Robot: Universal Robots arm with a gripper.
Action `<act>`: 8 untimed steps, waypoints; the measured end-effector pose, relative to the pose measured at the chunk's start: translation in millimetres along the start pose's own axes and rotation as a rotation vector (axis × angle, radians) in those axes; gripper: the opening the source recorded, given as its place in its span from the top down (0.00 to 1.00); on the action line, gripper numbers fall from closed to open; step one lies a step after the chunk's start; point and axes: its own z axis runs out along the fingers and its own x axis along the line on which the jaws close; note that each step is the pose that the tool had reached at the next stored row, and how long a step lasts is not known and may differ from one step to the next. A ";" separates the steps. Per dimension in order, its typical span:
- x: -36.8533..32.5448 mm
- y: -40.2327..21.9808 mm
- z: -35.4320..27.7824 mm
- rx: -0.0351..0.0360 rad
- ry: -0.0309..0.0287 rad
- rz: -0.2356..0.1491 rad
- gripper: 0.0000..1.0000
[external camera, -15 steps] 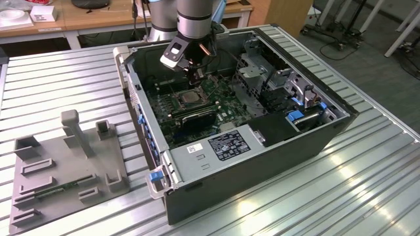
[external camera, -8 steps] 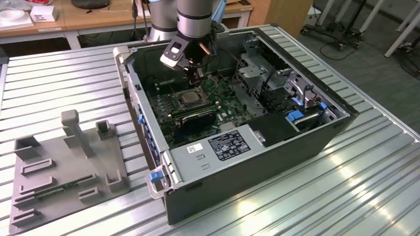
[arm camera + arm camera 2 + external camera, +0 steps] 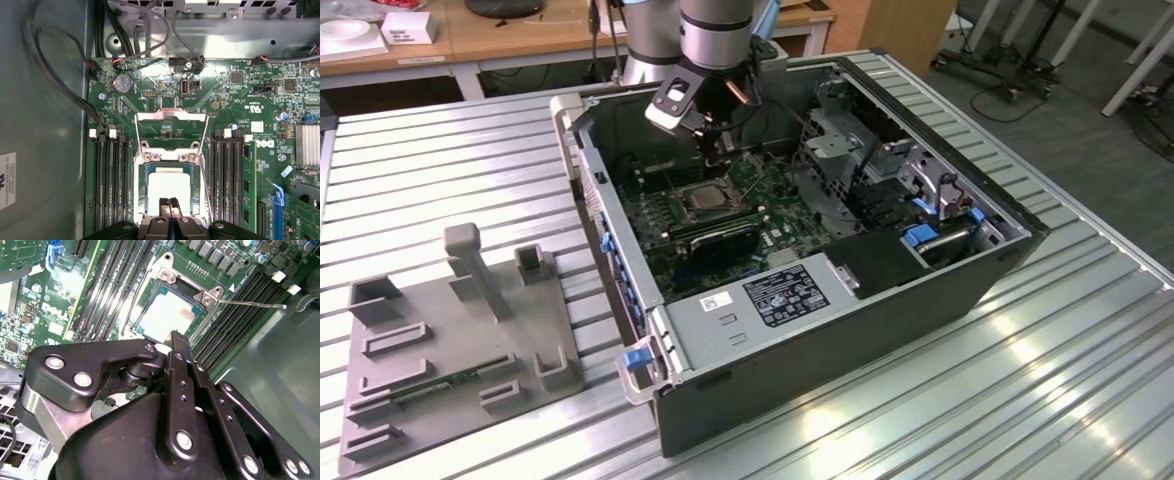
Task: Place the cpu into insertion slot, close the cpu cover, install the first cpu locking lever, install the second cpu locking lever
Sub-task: 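Close the cpu cover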
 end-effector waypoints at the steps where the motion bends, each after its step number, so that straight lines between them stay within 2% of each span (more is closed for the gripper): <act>1: 0.1 0.1 -1.3 0.0000 0.0000 0.000 0.89; 4: 0.2 0.2 -5.1 0.0000 0.0001 0.000 0.89; 8: 0.2 0.2 -5.1 -0.0002 0.0004 0.000 0.89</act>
